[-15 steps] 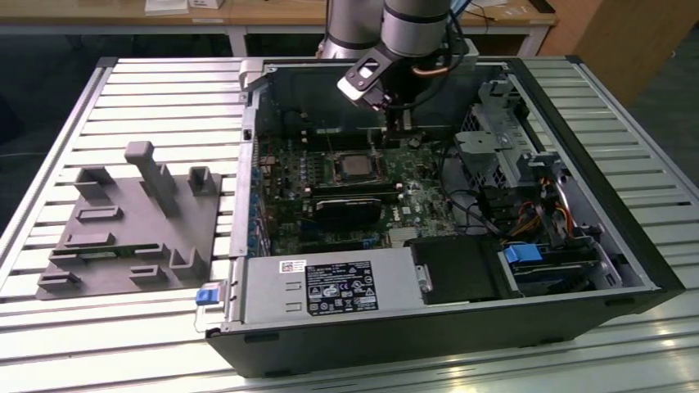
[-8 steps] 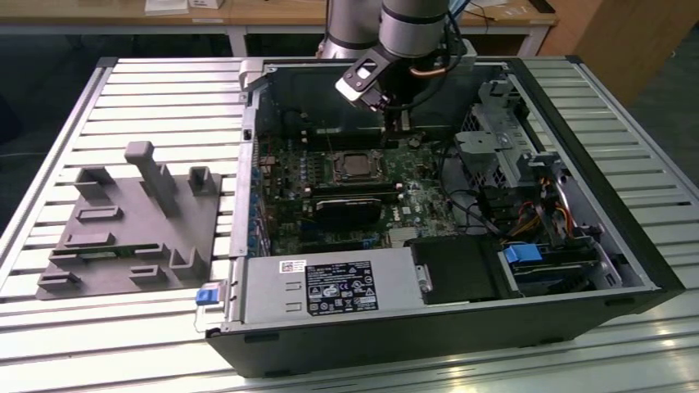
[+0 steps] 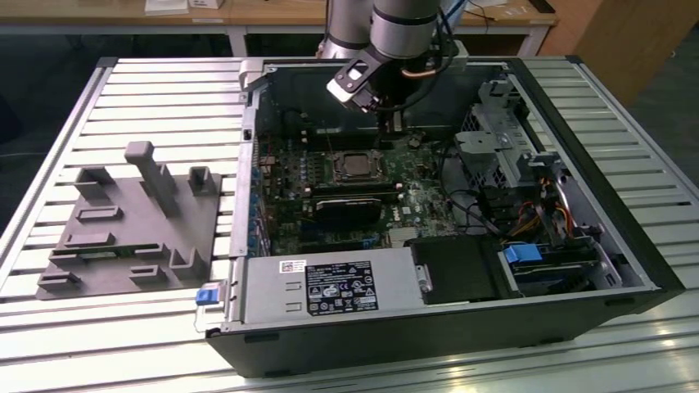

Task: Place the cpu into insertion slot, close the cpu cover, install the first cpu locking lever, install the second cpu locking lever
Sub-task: 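Close the cpu cover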

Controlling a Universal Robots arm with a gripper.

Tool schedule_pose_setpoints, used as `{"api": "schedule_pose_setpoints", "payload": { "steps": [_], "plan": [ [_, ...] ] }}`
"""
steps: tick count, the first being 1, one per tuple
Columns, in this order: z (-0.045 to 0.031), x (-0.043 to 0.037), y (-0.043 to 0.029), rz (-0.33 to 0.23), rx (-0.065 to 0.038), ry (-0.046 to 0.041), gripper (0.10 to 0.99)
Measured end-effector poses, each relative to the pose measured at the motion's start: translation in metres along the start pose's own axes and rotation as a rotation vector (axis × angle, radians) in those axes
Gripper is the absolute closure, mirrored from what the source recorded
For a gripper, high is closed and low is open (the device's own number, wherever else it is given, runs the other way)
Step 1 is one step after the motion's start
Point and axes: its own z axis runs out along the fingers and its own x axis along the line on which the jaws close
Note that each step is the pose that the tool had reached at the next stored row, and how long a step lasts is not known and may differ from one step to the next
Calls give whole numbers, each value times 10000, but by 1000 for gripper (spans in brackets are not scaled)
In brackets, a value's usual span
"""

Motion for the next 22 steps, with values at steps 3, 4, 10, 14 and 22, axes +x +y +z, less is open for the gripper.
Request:
{"api": "schedule_pose_setpoints", "payload": {
  "steps": [3, 4, 10, 14, 22],
  "plan": [
    [1, -2, -96, 1, -1, 2, 980],
    [0, -3, -121, 0, 0, 2, 980],
    [-1, -5, -203, 0, -1, 2, 980],
    [-1, -6, -241, 2, 0, 2, 980],
    [-2, -8, -348, 1, -1, 2, 980]
  ]
}}
